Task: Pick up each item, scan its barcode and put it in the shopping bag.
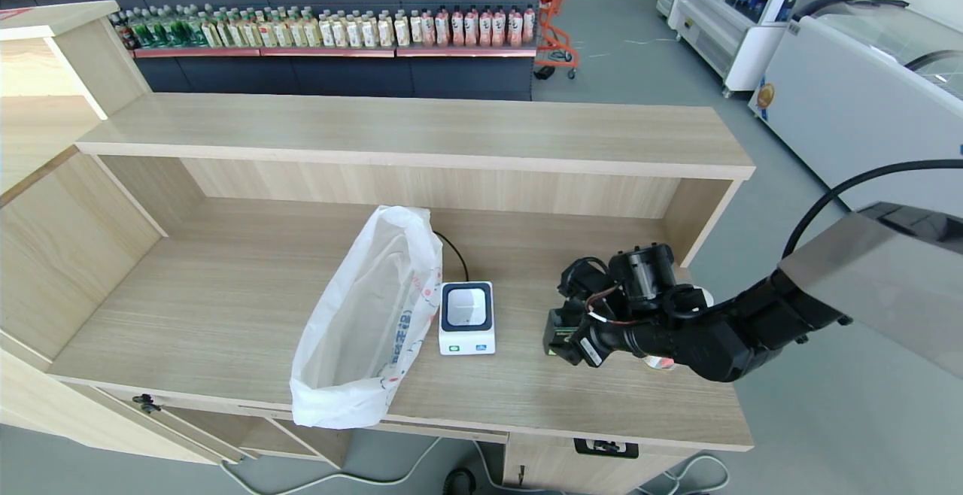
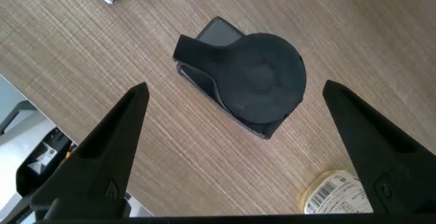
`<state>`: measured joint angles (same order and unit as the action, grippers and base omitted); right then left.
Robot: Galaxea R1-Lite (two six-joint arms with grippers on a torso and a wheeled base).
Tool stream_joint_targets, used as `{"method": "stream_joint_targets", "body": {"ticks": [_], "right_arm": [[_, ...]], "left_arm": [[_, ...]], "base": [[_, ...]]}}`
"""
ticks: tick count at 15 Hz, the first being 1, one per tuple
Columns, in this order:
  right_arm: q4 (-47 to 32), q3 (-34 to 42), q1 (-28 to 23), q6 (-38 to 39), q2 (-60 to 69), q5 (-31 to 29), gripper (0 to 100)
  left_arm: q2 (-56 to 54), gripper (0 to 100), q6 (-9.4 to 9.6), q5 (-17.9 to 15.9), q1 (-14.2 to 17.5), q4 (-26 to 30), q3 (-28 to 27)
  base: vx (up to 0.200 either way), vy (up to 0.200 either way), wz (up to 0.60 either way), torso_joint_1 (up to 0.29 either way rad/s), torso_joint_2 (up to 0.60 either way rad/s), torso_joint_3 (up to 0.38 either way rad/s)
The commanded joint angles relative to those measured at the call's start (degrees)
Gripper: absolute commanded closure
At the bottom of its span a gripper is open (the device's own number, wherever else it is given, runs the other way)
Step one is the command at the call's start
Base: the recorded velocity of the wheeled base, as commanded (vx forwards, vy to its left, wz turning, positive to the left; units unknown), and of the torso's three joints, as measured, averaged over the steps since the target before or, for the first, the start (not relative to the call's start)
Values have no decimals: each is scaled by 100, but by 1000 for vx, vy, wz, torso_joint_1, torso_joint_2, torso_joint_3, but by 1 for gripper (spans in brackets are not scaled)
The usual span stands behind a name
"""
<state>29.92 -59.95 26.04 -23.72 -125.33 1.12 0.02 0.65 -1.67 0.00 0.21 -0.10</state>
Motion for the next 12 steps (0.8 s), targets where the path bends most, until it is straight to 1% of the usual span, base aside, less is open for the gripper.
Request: {"method": "stream_joint_targets", "body": {"ticks": [1,6,8,12], "right_arm": [[14,-227,42,8,-220,2,0],[32,-649,42,17,-501,28,0],[23,-904,50,8,-642,187,0],[32,-1027,86,-10,-835,160,0]], "left_arm": [[6,100,6,0,0,-3,1],[-2,100,-3,0,0,-3,1],[6,100,-3,0,0,6,1],[-2,100,-3,0,0,6,1]], "base": [[0,0,0,0,0,0],[0,0,0,0,0,0],[0,0,0,0,0,0],[0,0,0,0,0,0]]}}
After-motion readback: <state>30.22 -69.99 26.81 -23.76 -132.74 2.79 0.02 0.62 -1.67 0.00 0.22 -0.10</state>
